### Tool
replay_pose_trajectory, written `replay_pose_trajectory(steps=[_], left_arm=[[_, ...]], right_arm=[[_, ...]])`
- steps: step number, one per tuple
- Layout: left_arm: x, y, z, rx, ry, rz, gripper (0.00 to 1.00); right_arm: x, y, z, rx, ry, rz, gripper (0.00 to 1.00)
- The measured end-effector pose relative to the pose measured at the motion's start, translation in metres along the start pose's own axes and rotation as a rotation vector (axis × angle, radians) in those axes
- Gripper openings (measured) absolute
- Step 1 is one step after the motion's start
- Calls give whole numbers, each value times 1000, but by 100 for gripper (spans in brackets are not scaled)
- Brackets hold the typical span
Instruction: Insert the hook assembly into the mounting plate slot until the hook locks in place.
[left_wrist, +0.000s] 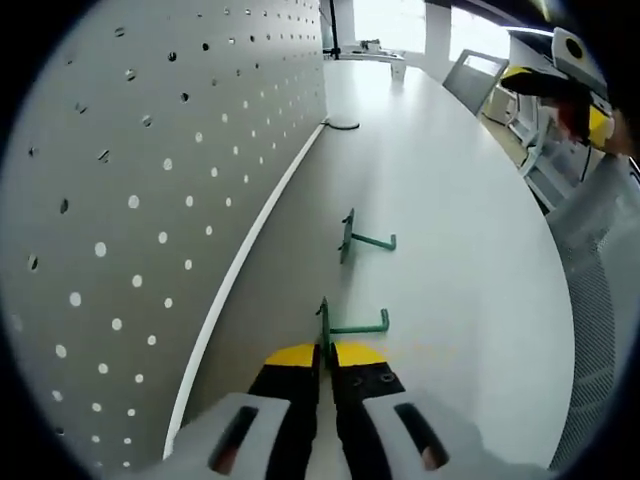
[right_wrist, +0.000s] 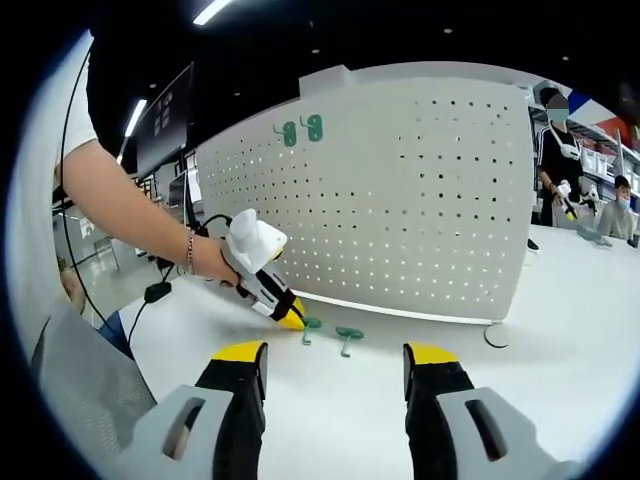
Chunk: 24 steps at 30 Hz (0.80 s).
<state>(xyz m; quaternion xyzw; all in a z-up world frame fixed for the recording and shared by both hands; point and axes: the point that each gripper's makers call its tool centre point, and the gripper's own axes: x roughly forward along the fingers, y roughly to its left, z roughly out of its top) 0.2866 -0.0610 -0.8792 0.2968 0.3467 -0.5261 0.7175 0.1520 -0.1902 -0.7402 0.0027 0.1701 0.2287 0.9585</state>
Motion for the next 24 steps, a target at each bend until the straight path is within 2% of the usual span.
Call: replay_pose_trajectory(steps=[14, 17, 24], left_arm=[[1, 0, 0, 3, -4, 2, 4], [0, -1, 0, -7, -15, -6, 4], [-11, 5, 4, -6, -67, 28, 4]], right_arm=[[0, 0, 0, 1, 1, 1, 52], [0, 0, -1, 1, 3, 1, 52], [0, 1, 0, -1, 0, 3, 52]])
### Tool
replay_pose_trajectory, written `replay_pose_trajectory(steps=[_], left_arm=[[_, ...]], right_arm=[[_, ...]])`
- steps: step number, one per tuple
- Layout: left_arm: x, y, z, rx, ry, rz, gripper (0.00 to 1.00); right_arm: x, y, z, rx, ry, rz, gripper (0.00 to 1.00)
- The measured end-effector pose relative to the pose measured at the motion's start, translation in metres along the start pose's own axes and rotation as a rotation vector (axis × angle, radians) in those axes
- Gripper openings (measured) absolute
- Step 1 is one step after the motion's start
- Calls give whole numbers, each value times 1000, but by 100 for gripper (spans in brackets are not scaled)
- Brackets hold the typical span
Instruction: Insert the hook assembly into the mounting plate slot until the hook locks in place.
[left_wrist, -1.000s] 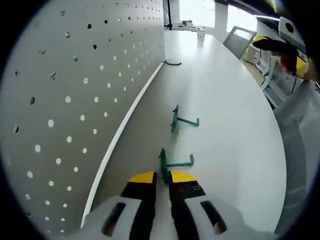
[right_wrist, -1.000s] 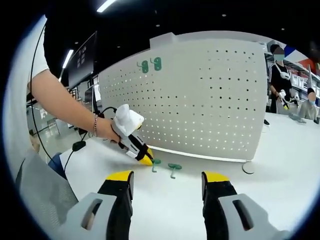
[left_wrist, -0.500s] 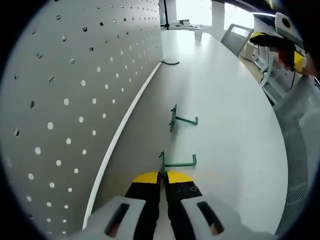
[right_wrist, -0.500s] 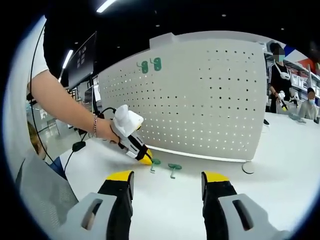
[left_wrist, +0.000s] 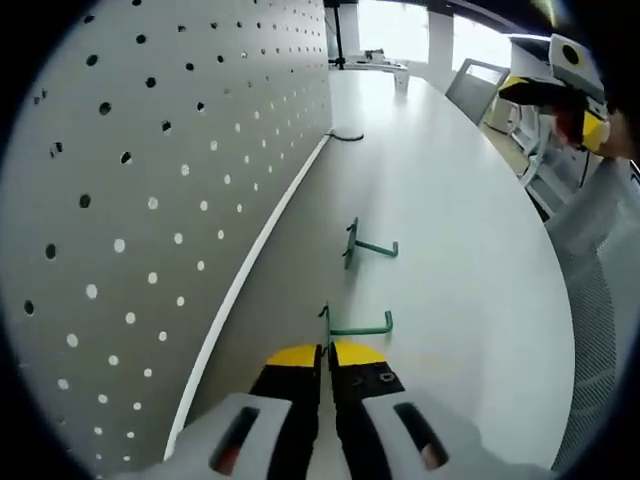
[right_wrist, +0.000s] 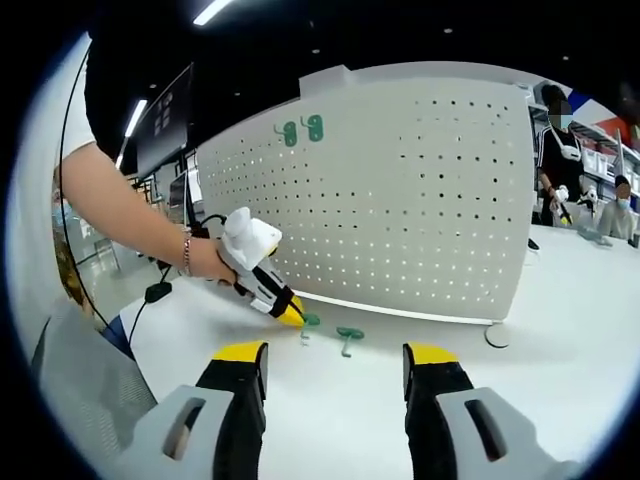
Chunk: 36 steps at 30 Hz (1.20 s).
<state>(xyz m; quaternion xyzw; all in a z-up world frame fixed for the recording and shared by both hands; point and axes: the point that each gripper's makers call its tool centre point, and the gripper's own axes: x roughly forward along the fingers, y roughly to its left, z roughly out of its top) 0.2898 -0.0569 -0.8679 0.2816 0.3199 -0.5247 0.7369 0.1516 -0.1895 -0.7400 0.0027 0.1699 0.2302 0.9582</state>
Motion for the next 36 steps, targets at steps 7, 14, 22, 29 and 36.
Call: replay_pose_trajectory(steps=[7, 14, 22, 29, 36], left_arm=[[-14, 9, 12, 18, -64, 43, 4], [-28, 13, 28, -17, -151, 82, 4], [-41, 6, 43, -9, -222, 80, 4], [-51, 4, 52, -11, -256, 88, 4], [-61, -2, 60, -2, -303, 83, 4]], right_arm=[[0, 1, 1, -1, -4, 1, 52], [0, 0, 2, -2, -7, -1, 52], [0, 1, 3, 1, -12, 2, 52], [0, 2, 5, -3, -20, 6, 52], [0, 2, 6, -1, -23, 7, 52]])
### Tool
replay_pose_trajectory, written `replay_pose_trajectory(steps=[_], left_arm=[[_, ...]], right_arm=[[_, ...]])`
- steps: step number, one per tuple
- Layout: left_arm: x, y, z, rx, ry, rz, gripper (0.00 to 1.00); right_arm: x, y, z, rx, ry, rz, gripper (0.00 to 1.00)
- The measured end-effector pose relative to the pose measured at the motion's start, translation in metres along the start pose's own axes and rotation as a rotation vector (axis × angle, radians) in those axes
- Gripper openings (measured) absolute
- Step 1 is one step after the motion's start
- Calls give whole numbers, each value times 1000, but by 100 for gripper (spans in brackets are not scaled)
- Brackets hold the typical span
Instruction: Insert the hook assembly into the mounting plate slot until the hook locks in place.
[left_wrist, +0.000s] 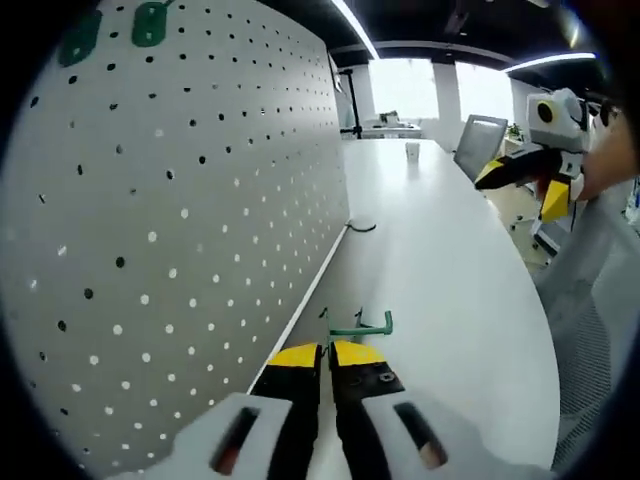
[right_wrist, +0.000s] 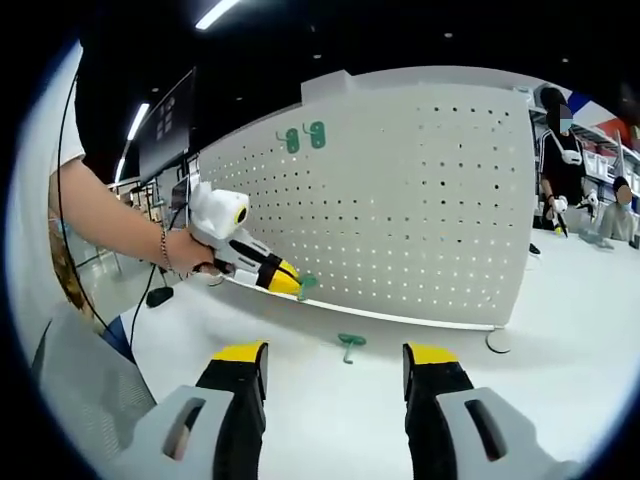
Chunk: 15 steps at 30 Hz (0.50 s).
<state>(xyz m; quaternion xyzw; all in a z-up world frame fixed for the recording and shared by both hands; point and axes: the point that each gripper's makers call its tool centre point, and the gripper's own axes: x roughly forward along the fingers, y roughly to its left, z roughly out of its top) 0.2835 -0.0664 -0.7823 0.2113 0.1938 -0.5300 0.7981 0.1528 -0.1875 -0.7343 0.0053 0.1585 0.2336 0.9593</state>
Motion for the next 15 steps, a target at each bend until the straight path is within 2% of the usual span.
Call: replay_pose_trajectory(steps=[15], left_arm=[[-21, -5, 19, -14, -91, 31, 4]], right_arm=[[0, 2, 3, -3, -11, 7, 52]])
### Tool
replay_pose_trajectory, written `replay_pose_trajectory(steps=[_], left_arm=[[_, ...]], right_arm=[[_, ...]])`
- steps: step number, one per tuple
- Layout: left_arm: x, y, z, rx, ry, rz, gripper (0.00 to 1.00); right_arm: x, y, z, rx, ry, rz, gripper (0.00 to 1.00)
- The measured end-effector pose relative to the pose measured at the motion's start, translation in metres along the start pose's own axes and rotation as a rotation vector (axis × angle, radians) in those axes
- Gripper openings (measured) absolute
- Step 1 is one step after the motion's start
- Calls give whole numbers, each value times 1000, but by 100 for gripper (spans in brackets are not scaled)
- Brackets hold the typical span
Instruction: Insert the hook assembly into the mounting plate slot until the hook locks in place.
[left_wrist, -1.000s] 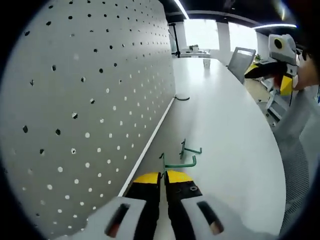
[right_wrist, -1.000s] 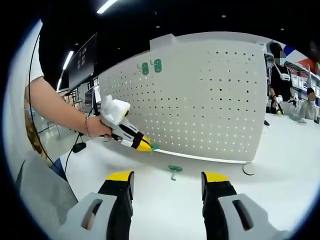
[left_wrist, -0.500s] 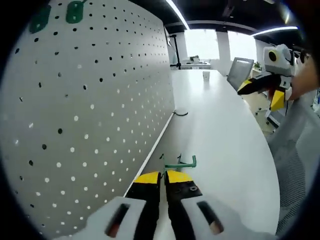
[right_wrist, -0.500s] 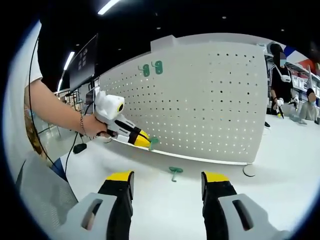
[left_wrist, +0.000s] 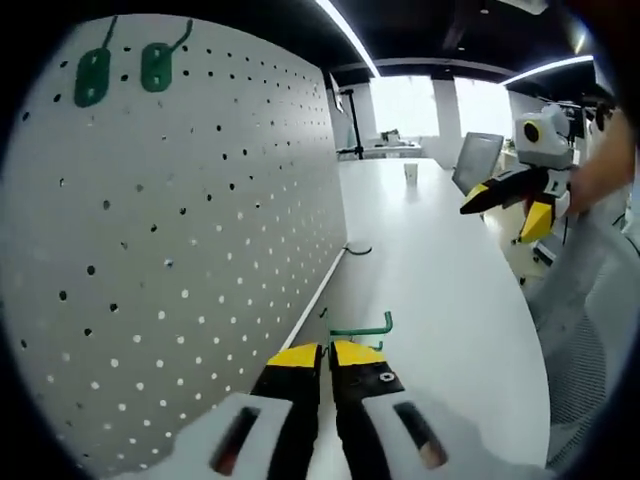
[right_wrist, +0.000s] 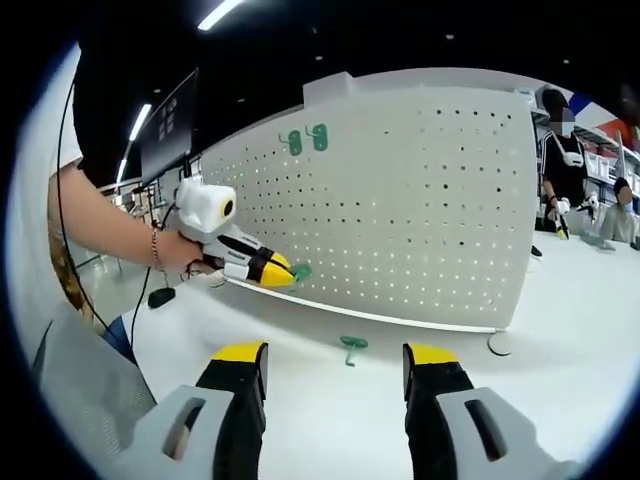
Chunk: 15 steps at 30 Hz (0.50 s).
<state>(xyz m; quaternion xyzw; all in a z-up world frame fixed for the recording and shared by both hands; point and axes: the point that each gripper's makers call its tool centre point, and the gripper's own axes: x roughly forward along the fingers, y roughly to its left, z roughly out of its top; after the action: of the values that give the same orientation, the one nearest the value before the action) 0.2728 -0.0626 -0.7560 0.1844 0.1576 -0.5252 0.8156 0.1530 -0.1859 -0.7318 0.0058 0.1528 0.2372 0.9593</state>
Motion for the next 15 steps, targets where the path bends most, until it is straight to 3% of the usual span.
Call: replay_pose_trajectory(steps=[9, 15], left_arm=[[-17, 2, 21, -20, -86, 28, 4], [-30, 5, 25, -26, -113, 50, 4]], right_arm=[[0, 0, 2, -1, -8, -1, 52], [-1, 0, 5, -5, -16, 0, 52]])
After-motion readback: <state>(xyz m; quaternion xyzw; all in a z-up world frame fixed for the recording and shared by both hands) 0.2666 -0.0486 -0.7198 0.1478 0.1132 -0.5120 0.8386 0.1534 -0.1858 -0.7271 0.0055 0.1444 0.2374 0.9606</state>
